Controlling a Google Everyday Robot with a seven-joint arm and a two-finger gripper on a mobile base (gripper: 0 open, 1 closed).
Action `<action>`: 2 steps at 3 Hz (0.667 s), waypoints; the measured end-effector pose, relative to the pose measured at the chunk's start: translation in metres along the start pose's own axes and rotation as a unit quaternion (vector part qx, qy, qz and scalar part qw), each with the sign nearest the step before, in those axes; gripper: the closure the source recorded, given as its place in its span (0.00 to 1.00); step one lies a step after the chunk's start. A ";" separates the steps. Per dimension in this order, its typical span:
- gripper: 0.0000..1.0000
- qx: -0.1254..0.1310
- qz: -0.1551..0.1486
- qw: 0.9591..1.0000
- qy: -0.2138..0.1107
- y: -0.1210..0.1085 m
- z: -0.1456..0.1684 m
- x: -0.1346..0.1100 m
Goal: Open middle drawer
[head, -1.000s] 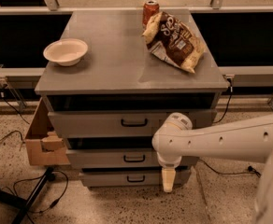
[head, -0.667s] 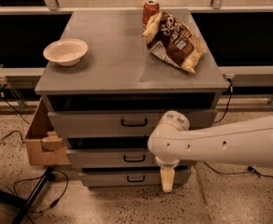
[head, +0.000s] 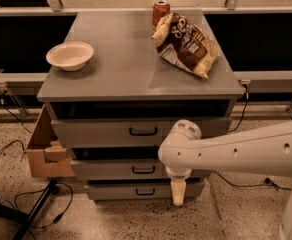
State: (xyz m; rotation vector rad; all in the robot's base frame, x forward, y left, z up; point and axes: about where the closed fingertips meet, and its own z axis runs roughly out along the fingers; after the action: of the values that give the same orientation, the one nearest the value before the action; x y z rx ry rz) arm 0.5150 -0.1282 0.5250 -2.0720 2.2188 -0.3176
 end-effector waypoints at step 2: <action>0.00 -0.032 -0.010 0.999 -0.023 -0.007 0.051 -0.006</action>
Offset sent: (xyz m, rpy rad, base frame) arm 0.0352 0.0023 -0.0648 0.0746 0.0657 0.0471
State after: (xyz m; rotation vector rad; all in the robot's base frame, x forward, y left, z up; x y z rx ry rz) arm 0.5324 -0.1271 0.4765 -2.1127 2.2110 -0.2010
